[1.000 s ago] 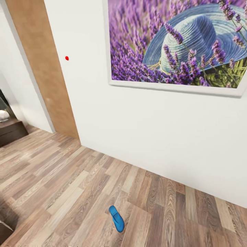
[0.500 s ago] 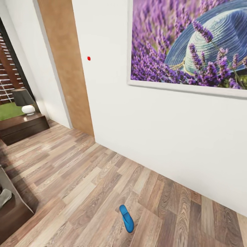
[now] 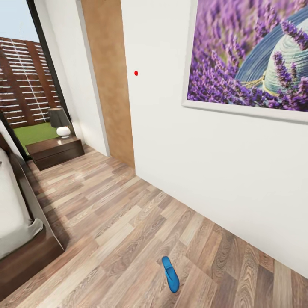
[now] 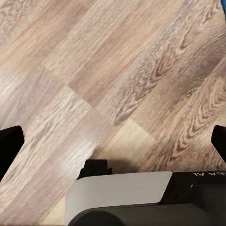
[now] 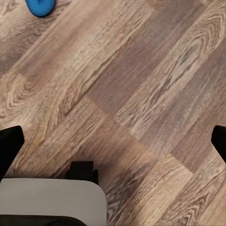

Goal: In the bedroom, move the book from the bed onto either nightstand, and place the two sandals side by side next to the bed.

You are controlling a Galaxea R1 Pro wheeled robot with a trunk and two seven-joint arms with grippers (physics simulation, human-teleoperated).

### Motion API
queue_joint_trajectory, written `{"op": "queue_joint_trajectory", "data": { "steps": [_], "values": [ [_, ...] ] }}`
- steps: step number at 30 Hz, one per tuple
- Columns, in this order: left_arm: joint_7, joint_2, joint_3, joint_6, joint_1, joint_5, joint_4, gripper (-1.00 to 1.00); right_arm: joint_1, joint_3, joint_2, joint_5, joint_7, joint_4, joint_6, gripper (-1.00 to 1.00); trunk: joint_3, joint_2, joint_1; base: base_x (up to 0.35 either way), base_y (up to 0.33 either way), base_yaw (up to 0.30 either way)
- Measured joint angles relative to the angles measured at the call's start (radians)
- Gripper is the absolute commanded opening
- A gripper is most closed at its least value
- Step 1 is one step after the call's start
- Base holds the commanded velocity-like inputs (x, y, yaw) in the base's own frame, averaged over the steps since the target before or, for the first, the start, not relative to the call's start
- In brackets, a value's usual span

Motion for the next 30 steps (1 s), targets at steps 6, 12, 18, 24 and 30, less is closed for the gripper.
{"op": "queue_joint_trajectory", "data": {
  "steps": [6, 12, 18, 24, 30],
  "values": [
    [0.000, 0.000, 0.000, 0.000, 0.000, 0.000, 0.000, 1.00, 0.000, 0.000, 0.000, 0.000, 0.000, 0.000, 0.000, 1.00, 0.000, 0.000, 0.000, 0.000, 0.000, 0.292],
    [0.000, 0.000, 0.000, 0.000, 0.000, 0.000, 0.000, 1.00, 0.000, 0.000, 0.000, 0.000, 0.000, 0.000, -0.001, 1.00, 0.000, 0.000, 0.000, 0.000, 0.000, 0.237],
    [0.000, 0.000, 0.000, 0.000, 0.000, 0.000, 0.000, 1.00, 0.000, 0.000, 0.000, 0.000, 0.000, 0.000, -0.001, 1.00, 0.000, 0.000, 0.000, 0.000, 0.000, 0.057],
    [0.000, 0.000, 0.000, 0.000, 0.000, 0.000, 0.000, 1.00, 0.000, 0.000, 0.000, 0.000, 0.000, 0.000, 0.000, 1.00, 0.000, 0.000, 0.000, 0.000, 0.000, 0.005],
    [0.000, 0.000, 0.000, 0.000, 0.000, 0.000, 0.000, 1.00, 0.001, 0.000, 0.000, 0.000, 0.000, 0.000, -0.001, 1.00, 0.000, 0.000, 0.000, 0.000, 0.000, 0.000]
  ]
}}
